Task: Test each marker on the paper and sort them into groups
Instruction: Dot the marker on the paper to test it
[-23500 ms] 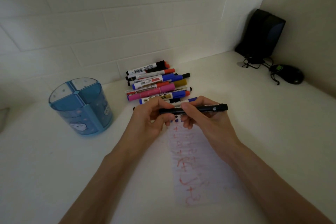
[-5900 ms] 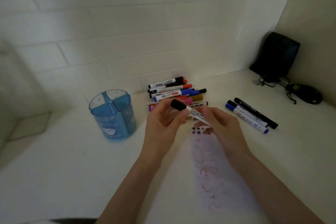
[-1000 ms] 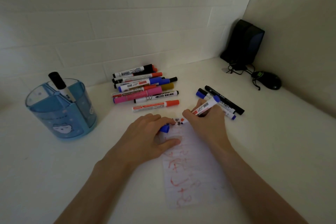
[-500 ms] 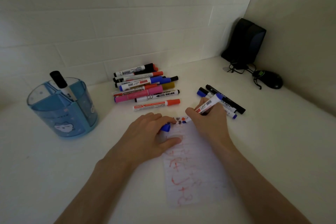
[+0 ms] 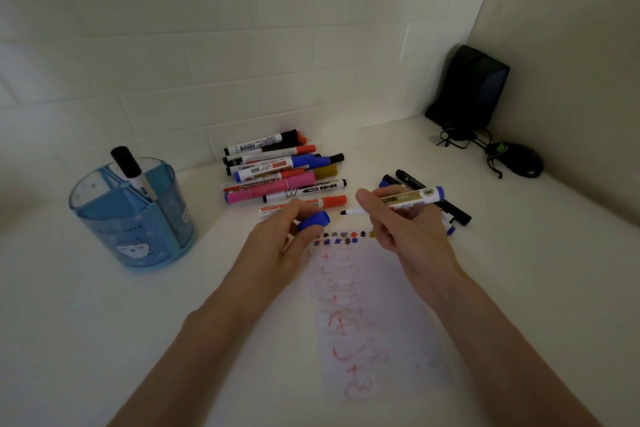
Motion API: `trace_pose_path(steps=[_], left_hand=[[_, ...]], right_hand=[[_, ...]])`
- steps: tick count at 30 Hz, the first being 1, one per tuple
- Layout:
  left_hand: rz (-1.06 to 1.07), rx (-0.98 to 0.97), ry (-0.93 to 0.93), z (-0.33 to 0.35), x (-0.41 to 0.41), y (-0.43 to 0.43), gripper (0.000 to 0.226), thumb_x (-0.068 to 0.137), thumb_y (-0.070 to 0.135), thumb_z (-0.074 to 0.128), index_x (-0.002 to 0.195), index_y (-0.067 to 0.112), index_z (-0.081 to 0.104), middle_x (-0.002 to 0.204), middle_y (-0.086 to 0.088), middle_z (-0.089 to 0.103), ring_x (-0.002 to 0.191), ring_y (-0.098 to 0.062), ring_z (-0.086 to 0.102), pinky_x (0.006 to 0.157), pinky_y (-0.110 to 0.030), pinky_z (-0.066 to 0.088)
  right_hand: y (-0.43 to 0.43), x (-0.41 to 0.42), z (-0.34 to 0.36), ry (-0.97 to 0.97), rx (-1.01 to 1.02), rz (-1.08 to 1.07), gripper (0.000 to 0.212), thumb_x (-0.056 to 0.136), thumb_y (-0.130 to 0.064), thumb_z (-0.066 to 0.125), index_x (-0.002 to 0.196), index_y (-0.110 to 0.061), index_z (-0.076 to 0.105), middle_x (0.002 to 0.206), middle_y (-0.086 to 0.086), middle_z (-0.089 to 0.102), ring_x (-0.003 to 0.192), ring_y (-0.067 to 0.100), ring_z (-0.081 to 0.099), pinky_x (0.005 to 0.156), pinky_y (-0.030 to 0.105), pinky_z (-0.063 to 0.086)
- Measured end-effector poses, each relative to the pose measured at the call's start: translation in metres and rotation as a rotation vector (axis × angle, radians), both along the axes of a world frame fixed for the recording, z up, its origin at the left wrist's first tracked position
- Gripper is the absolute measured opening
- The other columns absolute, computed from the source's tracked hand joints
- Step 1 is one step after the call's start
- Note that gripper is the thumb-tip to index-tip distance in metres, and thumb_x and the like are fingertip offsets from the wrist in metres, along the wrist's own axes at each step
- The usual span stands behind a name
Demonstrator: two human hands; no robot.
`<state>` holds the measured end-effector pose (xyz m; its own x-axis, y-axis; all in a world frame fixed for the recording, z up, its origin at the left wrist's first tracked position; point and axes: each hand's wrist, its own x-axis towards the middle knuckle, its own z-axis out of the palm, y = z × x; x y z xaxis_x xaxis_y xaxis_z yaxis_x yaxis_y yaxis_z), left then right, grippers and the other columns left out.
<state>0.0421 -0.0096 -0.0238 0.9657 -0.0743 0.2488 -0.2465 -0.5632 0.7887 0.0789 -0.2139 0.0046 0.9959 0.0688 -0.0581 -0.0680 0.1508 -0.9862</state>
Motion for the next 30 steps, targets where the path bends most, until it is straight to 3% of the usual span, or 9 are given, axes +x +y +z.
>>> trace_pose_path(steps=[6,10,12,17,20,24,30], left_hand=[[0.004,-0.028,-0.038,-0.001,-0.001,-0.001,0.020,0.099,0.021,0.060,0.116,0.032,0.061,0.104,0.026,0.061,0.092,0.012,0.056,0.076,-0.003,0.039],[-0.009,-0.011,-0.077,-0.002,0.000,-0.001,0.020,0.098,0.021,0.061,0.116,0.031,0.062,0.105,0.024,0.063,0.092,0.006,0.058,0.075,-0.005,0.039],[-0.011,0.013,-0.091,-0.003,0.001,-0.001,0.021,0.098,0.023,0.062,0.117,0.030,0.064,0.106,0.023,0.064,0.091,0.003,0.058,0.074,-0.007,0.040],[-0.005,0.056,-0.102,-0.002,0.002,0.004,0.024,0.098,0.021,0.062,0.120,0.030,0.063,0.100,0.028,0.061,0.085,0.002,0.059,0.071,-0.009,0.041],[-0.003,0.064,-0.122,-0.002,0.001,0.005,0.025,0.097,0.017,0.063,0.118,0.031,0.066,0.098,0.031,0.062,0.084,0.004,0.060,0.072,-0.007,0.041],[-0.012,0.141,-0.160,-0.001,-0.001,0.008,0.022,0.097,0.012,0.063,0.115,0.022,0.069,0.094,0.027,0.061,0.085,0.013,0.056,0.074,-0.003,0.038],[0.013,0.177,-0.271,0.001,-0.002,0.004,0.020,0.095,0.007,0.065,0.112,0.014,0.071,0.099,0.014,0.065,0.083,0.010,0.055,0.079,0.000,0.036]], right_hand=[[0.002,-0.003,0.002,0.041,0.003,0.030,0.017,0.096,-0.030,0.072,0.088,-0.018,0.081,0.072,0.000,0.070,0.062,0.006,0.062,0.058,0.019,0.052],[0.005,-0.006,0.001,-0.032,-0.106,0.092,0.005,0.094,-0.026,0.076,0.092,-0.022,0.078,0.077,0.010,0.076,0.057,0.018,0.064,0.048,0.020,0.047],[0.004,-0.008,0.002,-0.059,-0.161,0.169,0.007,0.090,-0.030,0.079,0.091,-0.024,0.077,0.083,0.011,0.078,0.063,0.022,0.072,0.045,0.019,0.045],[-0.015,-0.006,0.012,0.005,-0.215,0.355,0.029,0.079,-0.038,0.085,0.105,-0.025,0.082,0.100,0.009,0.081,0.088,0.027,0.079,0.058,0.020,0.055],[-0.019,-0.003,0.012,0.008,-0.284,0.388,0.024,0.086,-0.038,0.078,0.106,-0.024,0.082,0.098,0.007,0.081,0.080,0.023,0.078,0.059,0.021,0.056],[-0.015,-0.005,0.002,-0.138,-0.388,0.387,0.015,0.096,-0.035,0.071,0.098,-0.024,0.082,0.082,0.004,0.076,0.062,0.011,0.061,0.055,0.020,0.049],[-0.009,-0.003,-0.005,-0.205,-0.372,0.367,0.011,0.095,-0.032,0.071,0.096,-0.027,0.081,0.077,0.006,0.073,0.060,0.008,0.056,0.054,0.018,0.043]])
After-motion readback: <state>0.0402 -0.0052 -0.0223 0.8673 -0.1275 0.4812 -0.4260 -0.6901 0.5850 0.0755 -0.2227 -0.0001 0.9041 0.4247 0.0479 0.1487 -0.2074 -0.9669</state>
